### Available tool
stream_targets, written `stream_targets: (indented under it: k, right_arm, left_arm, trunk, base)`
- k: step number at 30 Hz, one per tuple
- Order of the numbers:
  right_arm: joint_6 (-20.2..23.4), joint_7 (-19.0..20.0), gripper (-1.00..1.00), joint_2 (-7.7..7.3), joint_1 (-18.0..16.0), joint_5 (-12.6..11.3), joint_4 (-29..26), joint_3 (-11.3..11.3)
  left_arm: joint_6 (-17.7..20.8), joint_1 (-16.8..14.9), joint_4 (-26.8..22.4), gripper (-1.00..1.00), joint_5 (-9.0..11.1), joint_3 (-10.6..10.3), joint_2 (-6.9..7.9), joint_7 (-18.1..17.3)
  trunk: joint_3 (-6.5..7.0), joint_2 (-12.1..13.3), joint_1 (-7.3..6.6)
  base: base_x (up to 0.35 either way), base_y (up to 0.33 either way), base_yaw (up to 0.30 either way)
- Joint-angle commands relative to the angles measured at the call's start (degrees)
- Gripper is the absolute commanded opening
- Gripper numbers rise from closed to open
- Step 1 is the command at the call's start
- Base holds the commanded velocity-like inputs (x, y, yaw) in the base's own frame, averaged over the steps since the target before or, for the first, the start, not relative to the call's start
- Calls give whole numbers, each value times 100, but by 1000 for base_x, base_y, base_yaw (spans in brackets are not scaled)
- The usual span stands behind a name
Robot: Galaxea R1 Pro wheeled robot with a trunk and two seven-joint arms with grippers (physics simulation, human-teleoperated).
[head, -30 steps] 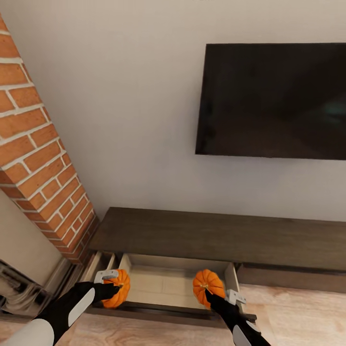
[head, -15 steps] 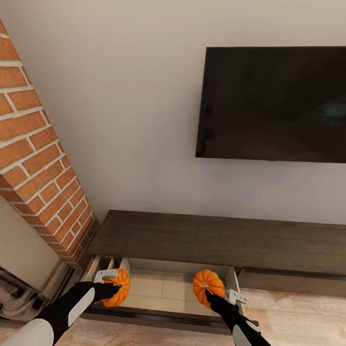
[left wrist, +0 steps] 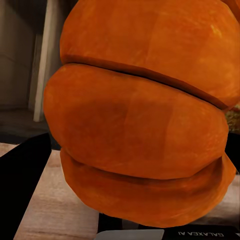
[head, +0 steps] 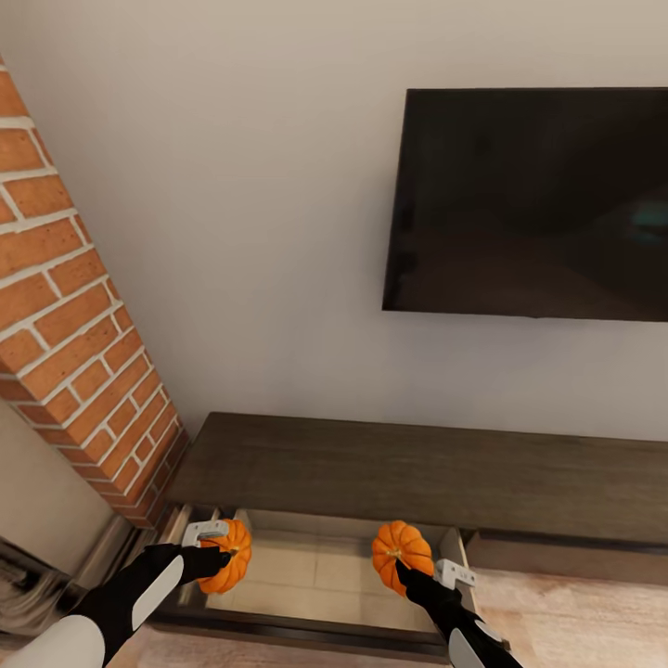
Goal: Place each of the two pumpkins and all three candles from the living room inside a cabinet in the living room (use any cabinet), then make sure every cabinet is closed, and position the cauldron so it is next to a table in the living room.
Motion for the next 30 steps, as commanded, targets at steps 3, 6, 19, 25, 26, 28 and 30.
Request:
stream_targets:
  k: [3,6,19,25,26,28,30]
  right_arm:
    - [-36,26,-100,-4,-5,-83,2,28]
    - [-37,32,-100,-6,-5,-94,1,28]
    - [-37,42,-100,-3,-5,-108,10,26]
    - [-37,41,-100,-3,-5,-105,10,28]
    - [-37,41,-100,-3,-5,-104,10,28]
    - [-37,41,-100,-3,-5,-104,10,27]
    - [-37,41,-100,-3,-5,-105,10,27]
  left_arm:
    - [14,-5,-14,-100,50,-48,5,64]
    - [13,-5,-14,-100,50,-49,8,64]
    - [9,-5,-14,-100,50,-49,7,64]
    - [6,-5,-14,-100,50,-49,8,64]
    - [6,-5,-14,-100,50,-51,8,64]
    - [6,-5,-19,-100,50,-55,5,64]
    - [5,-5,-22,-100,50,-56,2,64]
  trunk:
    - [-6,-4,2]
    - [-6,-4,2]
    - [22,-4,2]
    - [23,-4,2]
    - [23,-4,2]
    - [23,-4,2]
    - [23,-4,2]
  base:
    - [70,2,0]
    - [19,1,-1]
    - [2,0,-131]
    - [136,0,-5]
    - [98,0,-1]
    - [52,0,0]
    - [21,0,-17]
